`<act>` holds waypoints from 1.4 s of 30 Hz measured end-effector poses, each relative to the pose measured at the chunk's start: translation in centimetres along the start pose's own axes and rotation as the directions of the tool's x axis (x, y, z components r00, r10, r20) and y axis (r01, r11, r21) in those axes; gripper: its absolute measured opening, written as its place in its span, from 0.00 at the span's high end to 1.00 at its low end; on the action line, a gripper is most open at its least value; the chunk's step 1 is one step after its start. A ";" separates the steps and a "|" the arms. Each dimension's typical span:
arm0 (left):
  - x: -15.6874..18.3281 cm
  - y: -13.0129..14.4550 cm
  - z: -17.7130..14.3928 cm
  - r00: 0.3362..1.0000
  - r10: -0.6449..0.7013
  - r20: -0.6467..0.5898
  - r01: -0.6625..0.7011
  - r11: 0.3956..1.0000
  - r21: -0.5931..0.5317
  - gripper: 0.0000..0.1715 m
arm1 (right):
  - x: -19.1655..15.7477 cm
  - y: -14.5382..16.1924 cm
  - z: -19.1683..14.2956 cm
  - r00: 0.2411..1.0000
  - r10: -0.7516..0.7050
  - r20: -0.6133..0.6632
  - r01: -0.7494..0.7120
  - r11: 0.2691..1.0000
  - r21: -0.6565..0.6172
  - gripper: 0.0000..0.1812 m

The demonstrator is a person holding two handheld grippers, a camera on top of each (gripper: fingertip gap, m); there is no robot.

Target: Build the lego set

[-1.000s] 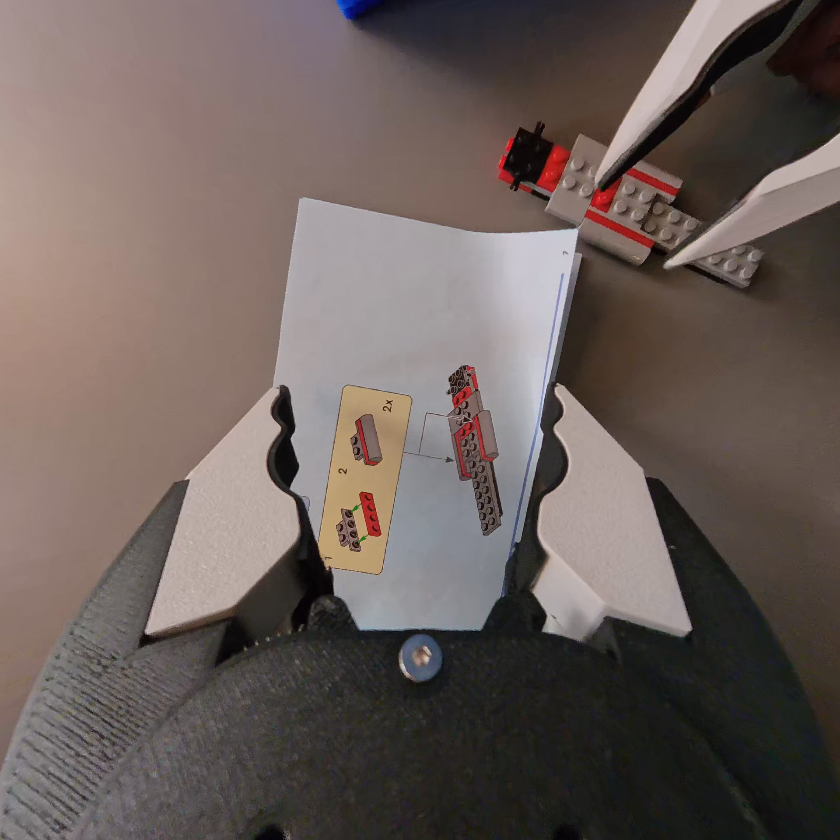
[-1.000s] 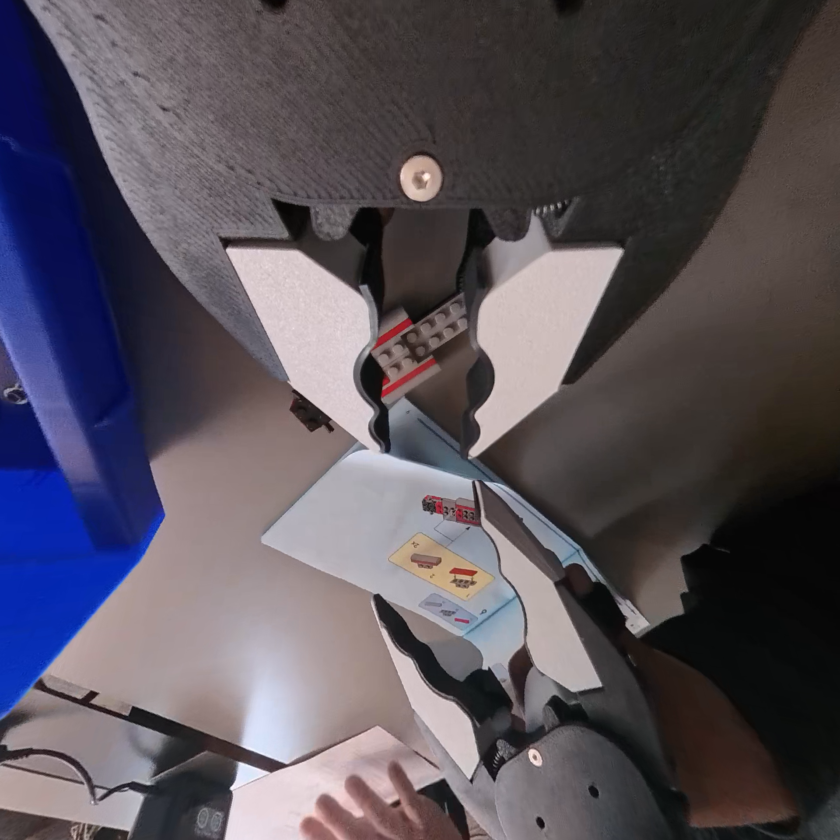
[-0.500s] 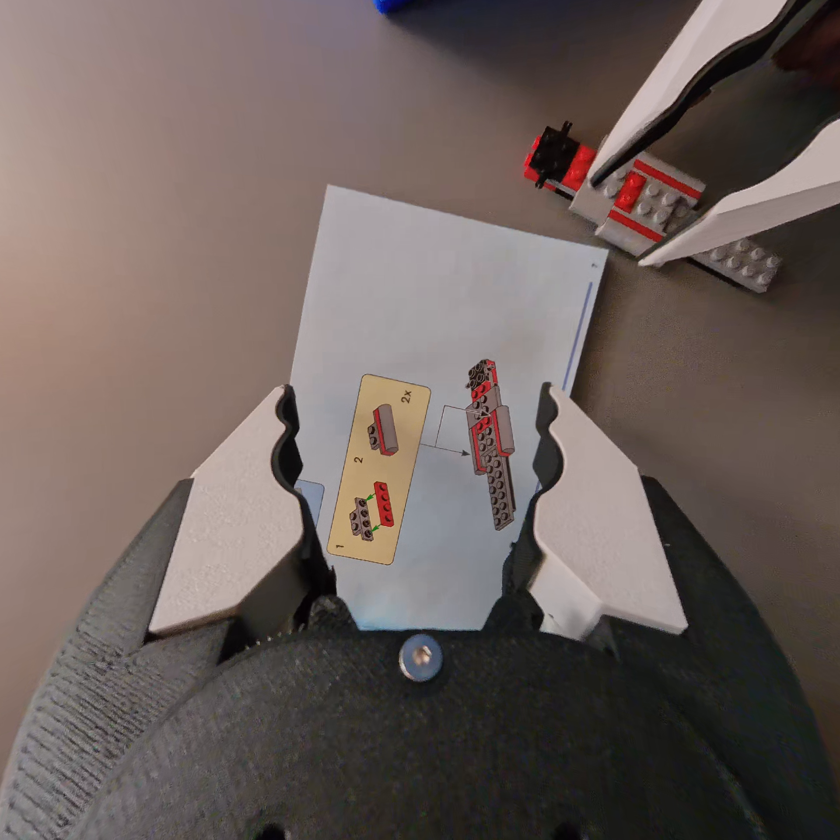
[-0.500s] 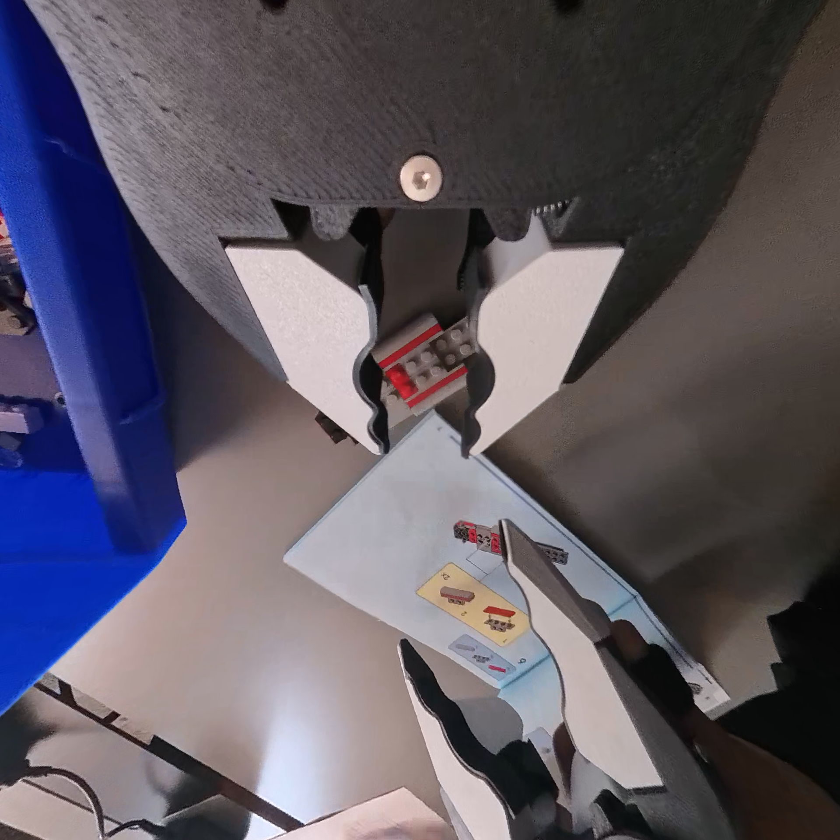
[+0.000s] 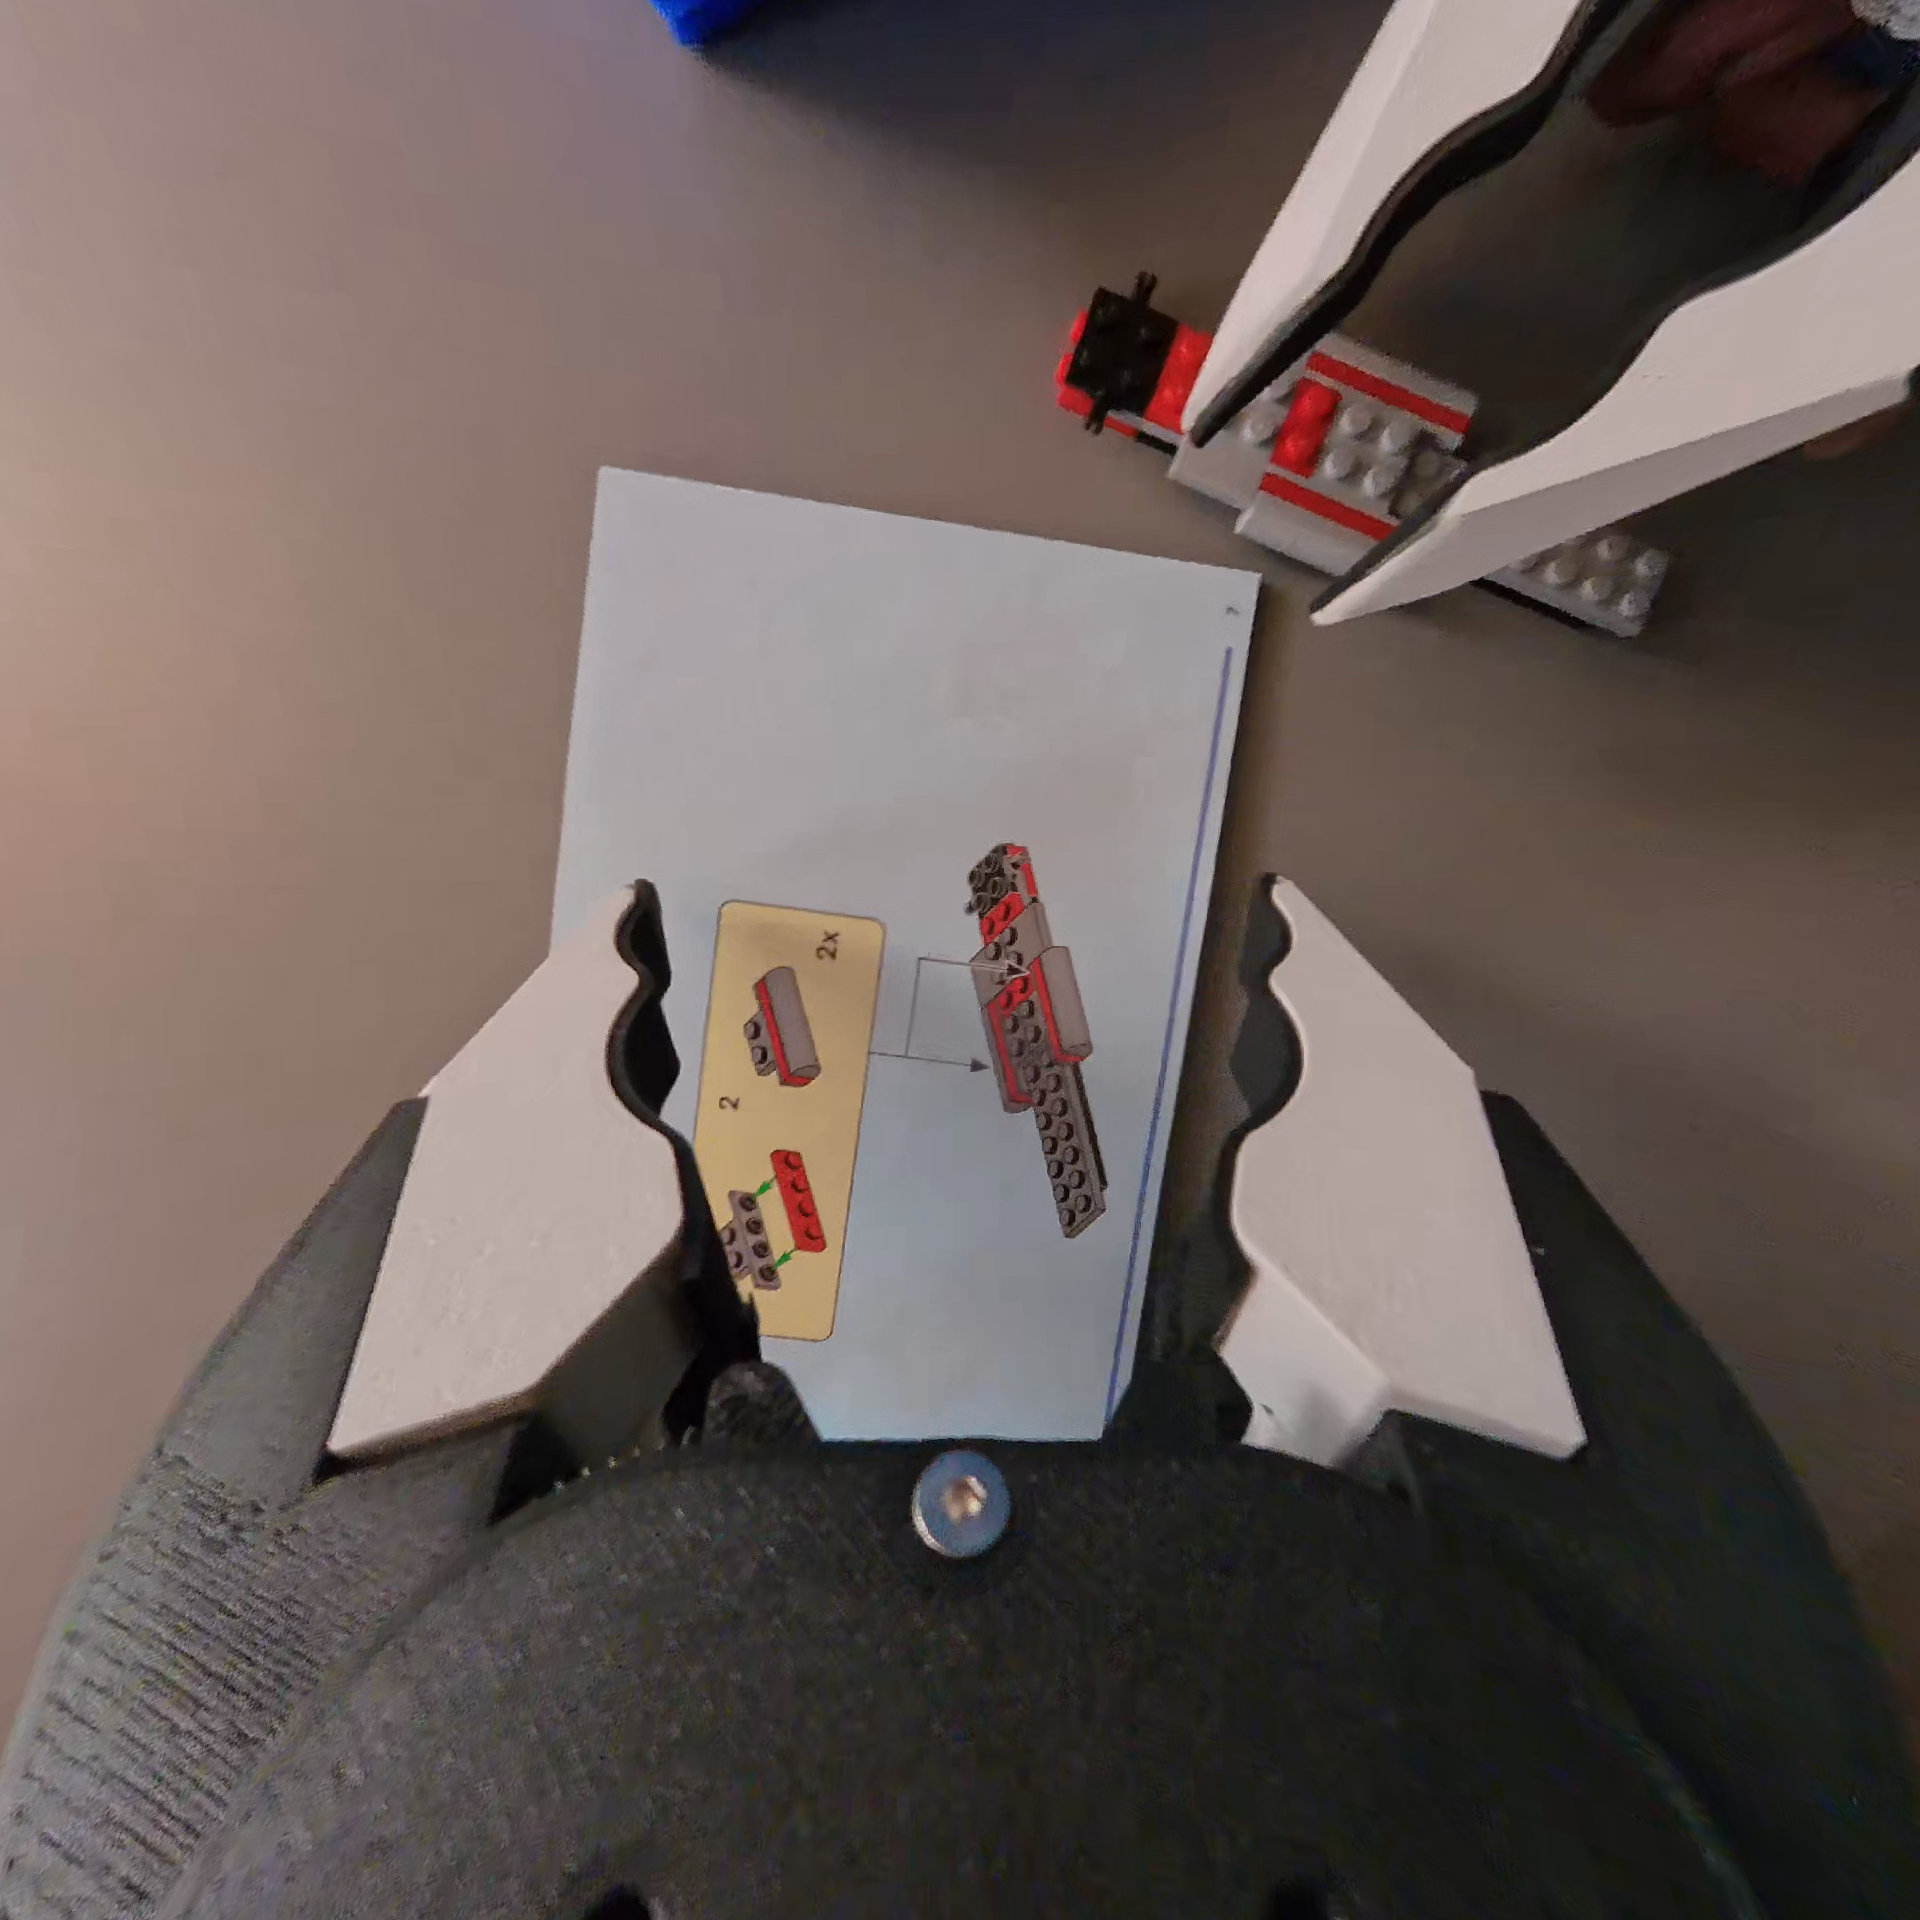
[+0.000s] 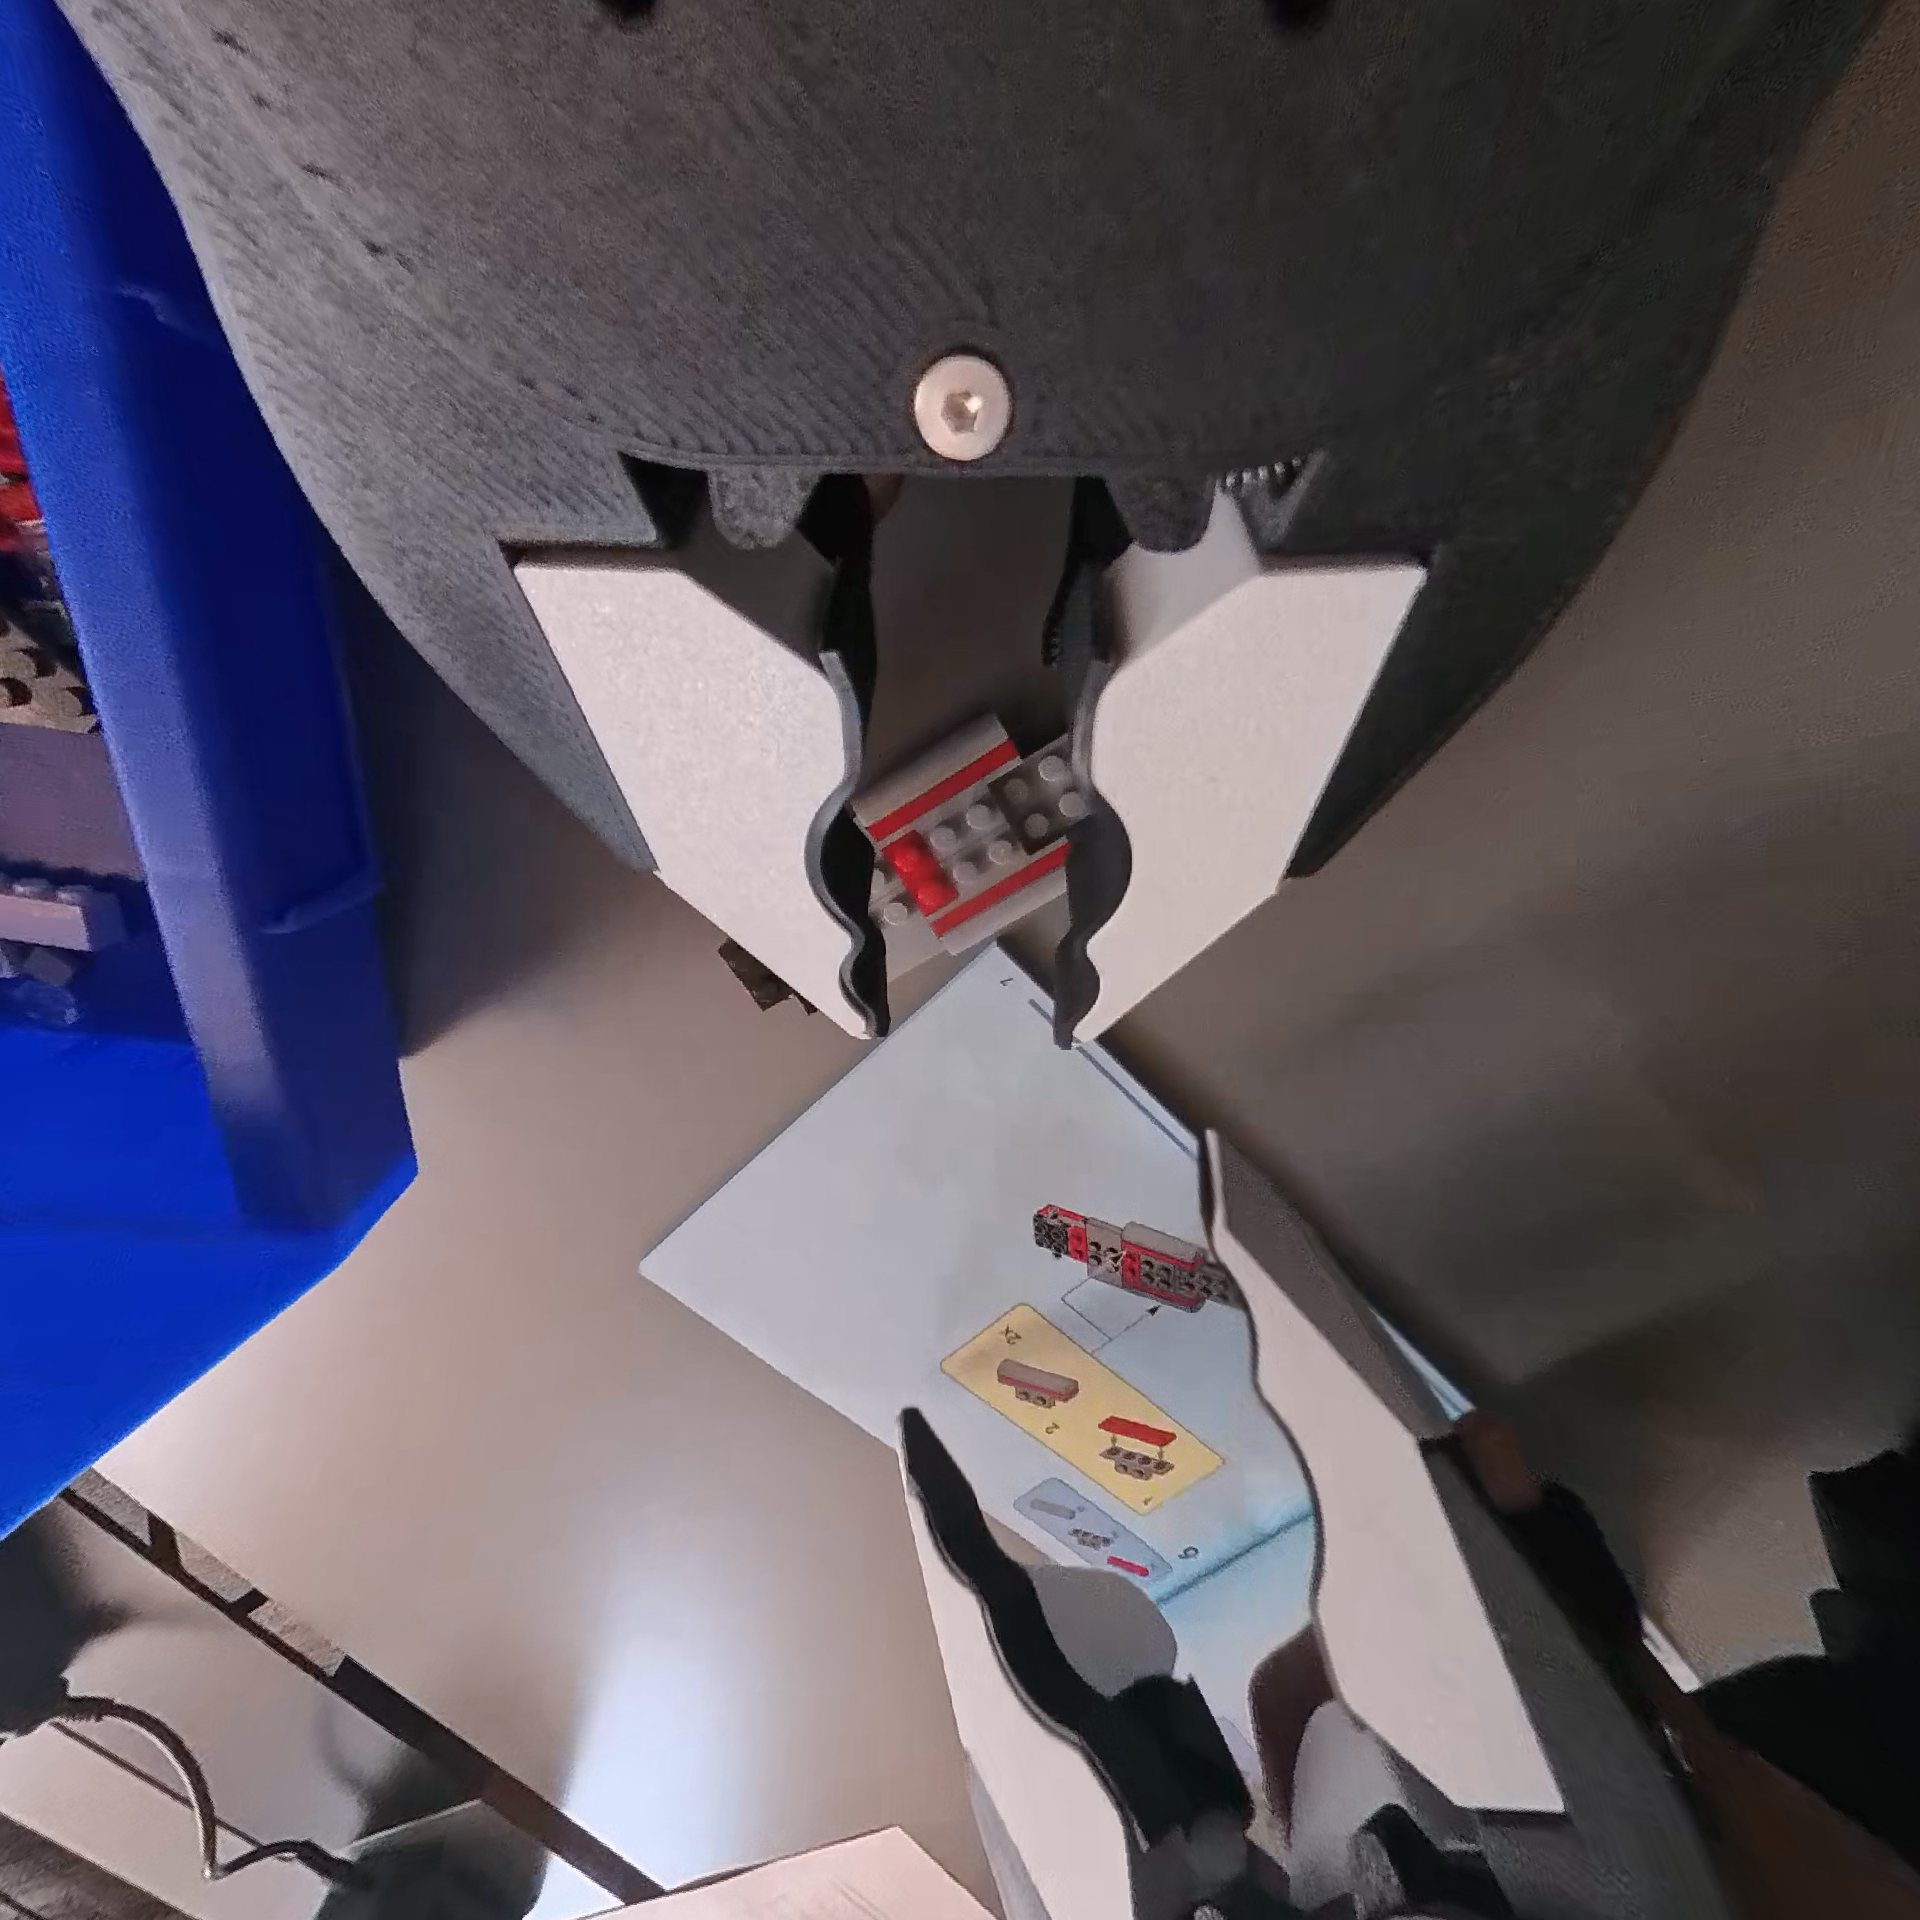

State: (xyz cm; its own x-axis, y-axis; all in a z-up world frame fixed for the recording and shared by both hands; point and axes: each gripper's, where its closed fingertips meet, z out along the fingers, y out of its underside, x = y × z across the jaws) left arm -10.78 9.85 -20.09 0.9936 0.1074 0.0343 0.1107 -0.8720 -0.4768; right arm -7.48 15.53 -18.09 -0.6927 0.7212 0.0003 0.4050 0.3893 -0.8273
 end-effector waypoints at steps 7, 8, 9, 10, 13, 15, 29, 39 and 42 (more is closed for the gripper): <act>0.4 0.2 0.7 0.999 0.031 0.011 -0.031 0.999 -0.026 0.35 | 0.0 0.0 -0.1 1.000 0.004 0.000 -0.004 1.000 0.009 0.81; 0.4 0.3 0.8 0.999 0.032 0.016 -0.032 0.999 -0.029 0.35 | 0.1 -0.1 -0.1 1.000 0.006 0.001 -0.006 1.000 0.011 0.81; 0.3 0.3 0.8 0.999 0.033 0.022 -0.032 0.999 -0.033 0.35 | 0.1 -0.1 -0.1 1.000 0.009 0.002 -0.009 1.000 0.012 0.81; 0.2 0.4 0.8 0.999 0.032 0.027 -0.031 0.999 -0.036 0.35 | 0.1 -0.1 -0.1 1.000 0.011 0.004 -0.011 1.000 0.013 0.81; 0.0 0.4 0.8 0.999 0.025 0.033 -0.023 0.999 -0.037 0.35 | 0.1 -0.1 -0.1 1.000 0.013 0.006 -0.013 1.000 0.016 0.81; -0.2 0.5 0.8 0.999 0.019 0.036 -0.017 0.999 -0.037 0.36 | 0.0 -0.1 -0.1 1.000 0.012 0.007 -0.012 1.000 0.015 0.81; -0.8 0.4 0.0 0.999 -0.016 0.037 0.017 1.000 -0.013 0.36 | -0.1 0.0 0.0 1.000 0.003 0.010 -0.003 1.000 0.009 0.81; -1.1 0.4 -0.5 0.999 -0.030 0.038 0.030 1.000 -0.002 0.36 | -0.1 -0.3 0.4 1.000 -0.022 -0.002 0.022 1.000 0.003 0.81; -1.1 0.4 -0.5 0.999 -0.035 0.038 0.035 0.999 0.000 0.36 | 0.1 -0.5 0.6 1.000 -0.022 -0.010 0.022 1.000 0.006 0.81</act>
State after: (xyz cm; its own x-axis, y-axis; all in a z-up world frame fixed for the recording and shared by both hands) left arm -11.84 9.15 -19.84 0.9876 0.1560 0.0178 0.1456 -0.8675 -0.4757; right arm -8.10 15.11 -17.99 -0.6954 0.7182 0.0246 0.3857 0.4018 -0.8306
